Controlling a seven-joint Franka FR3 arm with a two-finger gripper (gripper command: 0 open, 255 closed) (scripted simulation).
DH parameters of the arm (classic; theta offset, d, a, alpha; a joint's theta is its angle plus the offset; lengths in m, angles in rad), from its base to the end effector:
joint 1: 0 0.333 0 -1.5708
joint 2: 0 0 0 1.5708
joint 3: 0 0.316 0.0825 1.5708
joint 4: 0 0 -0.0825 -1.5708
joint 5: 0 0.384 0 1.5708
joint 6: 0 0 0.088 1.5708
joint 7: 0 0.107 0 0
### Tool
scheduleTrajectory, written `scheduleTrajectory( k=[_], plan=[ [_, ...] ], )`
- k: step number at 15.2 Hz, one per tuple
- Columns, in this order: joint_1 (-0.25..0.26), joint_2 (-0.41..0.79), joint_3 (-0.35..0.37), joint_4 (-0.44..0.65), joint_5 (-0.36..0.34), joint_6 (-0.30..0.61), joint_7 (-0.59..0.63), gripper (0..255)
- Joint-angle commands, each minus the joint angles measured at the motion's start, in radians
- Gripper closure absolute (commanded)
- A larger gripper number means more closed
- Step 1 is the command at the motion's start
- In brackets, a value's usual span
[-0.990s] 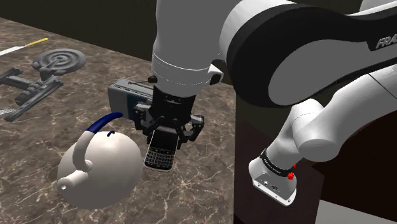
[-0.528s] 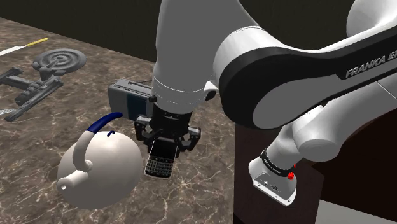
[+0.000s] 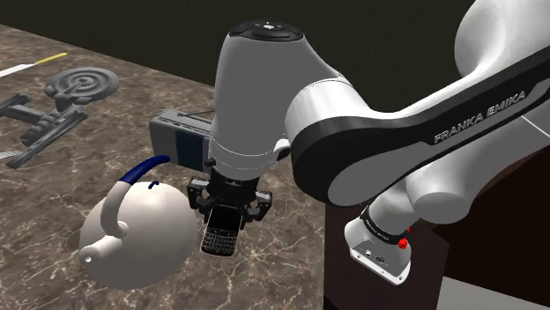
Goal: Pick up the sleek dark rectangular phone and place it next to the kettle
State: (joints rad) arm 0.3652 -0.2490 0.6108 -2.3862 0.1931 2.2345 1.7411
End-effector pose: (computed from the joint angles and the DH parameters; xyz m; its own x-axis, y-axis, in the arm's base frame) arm 0.2573 0.3963 0.4036 0.6294 -0.7766 -0.0270 -0.7766 -0.6275 -0.0568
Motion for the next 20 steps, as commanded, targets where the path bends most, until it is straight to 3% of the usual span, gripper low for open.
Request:
scheduleTrajectory(
  k=[1, 10, 18, 19, 20],
  plan=[
    [-0.001, 0.013, 0.006, -0.017, -0.004, 0.030, 0.005, 255],
    [-0.015, 0.108, 0.037, -0.076, -0.054, 0.174, 0.044, 255],
    [-0.015, 0.108, 0.036, -0.076, -0.054, 0.174, 0.044, 255],
    [-0.015, 0.108, 0.036, -0.076, -0.054, 0.174, 0.044, 0],
    [-0.015, 0.108, 0.036, -0.076, -0.054, 0.173, 0.044, 0]
  ],
)
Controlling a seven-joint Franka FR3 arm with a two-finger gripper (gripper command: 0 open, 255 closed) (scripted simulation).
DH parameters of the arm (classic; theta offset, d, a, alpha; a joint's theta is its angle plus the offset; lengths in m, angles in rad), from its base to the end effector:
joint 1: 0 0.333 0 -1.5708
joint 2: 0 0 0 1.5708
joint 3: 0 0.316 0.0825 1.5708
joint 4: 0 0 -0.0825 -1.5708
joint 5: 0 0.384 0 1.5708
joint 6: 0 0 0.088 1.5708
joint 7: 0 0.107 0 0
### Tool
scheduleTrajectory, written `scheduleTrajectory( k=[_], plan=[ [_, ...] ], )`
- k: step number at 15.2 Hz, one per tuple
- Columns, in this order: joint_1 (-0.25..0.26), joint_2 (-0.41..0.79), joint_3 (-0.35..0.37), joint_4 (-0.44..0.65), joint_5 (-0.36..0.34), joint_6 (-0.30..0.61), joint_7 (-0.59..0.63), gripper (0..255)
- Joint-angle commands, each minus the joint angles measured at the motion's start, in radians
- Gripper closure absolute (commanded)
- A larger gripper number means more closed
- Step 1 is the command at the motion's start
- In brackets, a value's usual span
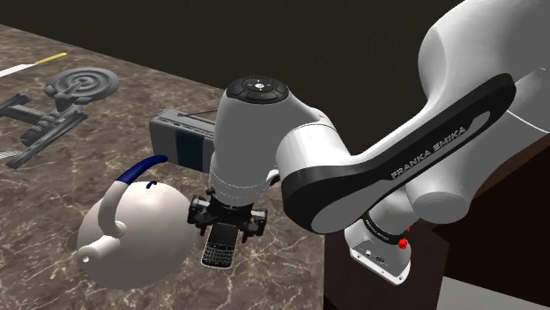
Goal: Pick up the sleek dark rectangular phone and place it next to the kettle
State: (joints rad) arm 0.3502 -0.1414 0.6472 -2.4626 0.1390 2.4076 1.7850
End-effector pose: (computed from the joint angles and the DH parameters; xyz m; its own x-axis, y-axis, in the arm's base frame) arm 0.2563 0.3960 0.3435 0.6295 -0.7765 -0.0269 -0.7765 -0.6275 -0.0571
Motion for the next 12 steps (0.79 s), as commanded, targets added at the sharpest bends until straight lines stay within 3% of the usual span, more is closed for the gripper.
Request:
scheduleTrajectory(
  k=[1, 4, 8, 12],
  plan=[
    [0.000, 0.000, 0.000, 0.000, 0.000, 0.000, 0.000, 0],
    [0.000, 0.000, 0.000, 0.000, 0.000, 0.000, 0.000, 0],
    [0.015, -0.106, -0.032, 0.050, 0.058, -0.144, -0.046, 0],
    [0.016, -0.106, -0.032, 0.050, 0.058, -0.144, -0.046, 0]
  ],
)
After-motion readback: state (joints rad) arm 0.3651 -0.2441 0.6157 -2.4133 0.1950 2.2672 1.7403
